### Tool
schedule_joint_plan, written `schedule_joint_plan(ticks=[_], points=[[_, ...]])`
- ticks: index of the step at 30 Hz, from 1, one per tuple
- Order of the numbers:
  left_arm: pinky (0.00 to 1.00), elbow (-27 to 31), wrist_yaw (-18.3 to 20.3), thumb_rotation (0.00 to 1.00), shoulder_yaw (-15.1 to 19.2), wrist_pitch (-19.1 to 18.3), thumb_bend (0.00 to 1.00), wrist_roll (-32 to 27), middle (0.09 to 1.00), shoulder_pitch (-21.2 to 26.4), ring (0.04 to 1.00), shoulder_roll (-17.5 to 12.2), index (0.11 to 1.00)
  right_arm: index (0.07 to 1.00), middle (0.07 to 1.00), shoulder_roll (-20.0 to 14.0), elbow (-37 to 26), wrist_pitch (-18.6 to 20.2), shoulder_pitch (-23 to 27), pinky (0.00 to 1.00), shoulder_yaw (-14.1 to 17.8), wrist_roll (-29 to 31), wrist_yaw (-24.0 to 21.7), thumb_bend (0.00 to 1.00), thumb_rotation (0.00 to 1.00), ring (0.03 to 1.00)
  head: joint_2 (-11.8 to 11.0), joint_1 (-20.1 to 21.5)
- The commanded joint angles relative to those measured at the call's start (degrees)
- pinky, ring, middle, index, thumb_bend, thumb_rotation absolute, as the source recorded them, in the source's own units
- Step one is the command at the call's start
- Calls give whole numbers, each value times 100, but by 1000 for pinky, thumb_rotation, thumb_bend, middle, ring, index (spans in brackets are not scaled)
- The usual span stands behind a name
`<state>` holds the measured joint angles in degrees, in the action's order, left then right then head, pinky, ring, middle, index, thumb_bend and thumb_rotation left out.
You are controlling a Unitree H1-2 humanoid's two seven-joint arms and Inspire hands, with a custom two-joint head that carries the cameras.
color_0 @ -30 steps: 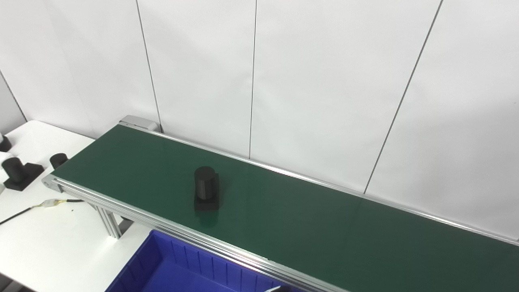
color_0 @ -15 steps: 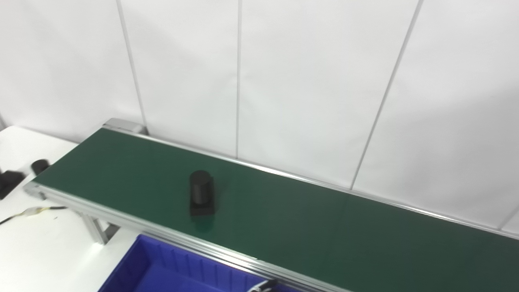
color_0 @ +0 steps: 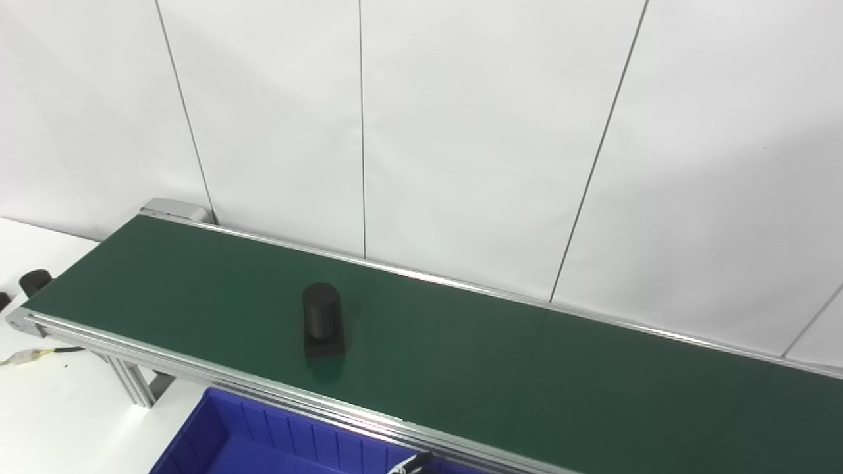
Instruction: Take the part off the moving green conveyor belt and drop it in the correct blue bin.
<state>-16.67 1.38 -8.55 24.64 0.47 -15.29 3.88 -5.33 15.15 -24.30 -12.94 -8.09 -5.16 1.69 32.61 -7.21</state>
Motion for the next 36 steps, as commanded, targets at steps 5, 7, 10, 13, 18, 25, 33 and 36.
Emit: schedule_joint_plan(ticks=[5,7,10,13,18,25,33,36], points=[[829,237,103,0,12,228,538,-60,844,-15,825,-22,875,829,792,40,-258,-261,30,616,-92,-67,127,715,89,734,53,138],[831,255,118,0,25,228,535,-68,846,-23,828,-34,878,829,792,48,-273,-261,23,619,-111,-77,151,715,93,734,88,216],[841,278,165,0,38,228,507,-82,854,-39,836,-64,886,825,787,62,-277,-261,20,622,-139,-62,189,731,98,731,110,297],[849,315,226,0,65,227,493,-138,858,-64,841,-82,890,826,791,83,-301,-261,1,624,-163,-77,205,729,98,734,167,480],[866,374,380,0,120,225,460,-338,868,-96,849,-85,897,828,791,130,-336,-260,-20,625,-190,-129,249,725,108,734,234,617],[877,409,548,0,221,226,454,-458,874,-95,858,-106,903,836,806,218,-376,-254,61,667,-117,-244,350,717,160,753,361,793],[872,434,654,0,348,224,496,-501,866,-17,848,-138,897,844,803,109,-790,82,691,662,109,-348,167,671,136,750,565,944],[870,430,683,0,389,225,494,-488,864,4,845,-144,893,841,803,89,-907,246,922,657,138,-305,75,676,134,752,562,947]])
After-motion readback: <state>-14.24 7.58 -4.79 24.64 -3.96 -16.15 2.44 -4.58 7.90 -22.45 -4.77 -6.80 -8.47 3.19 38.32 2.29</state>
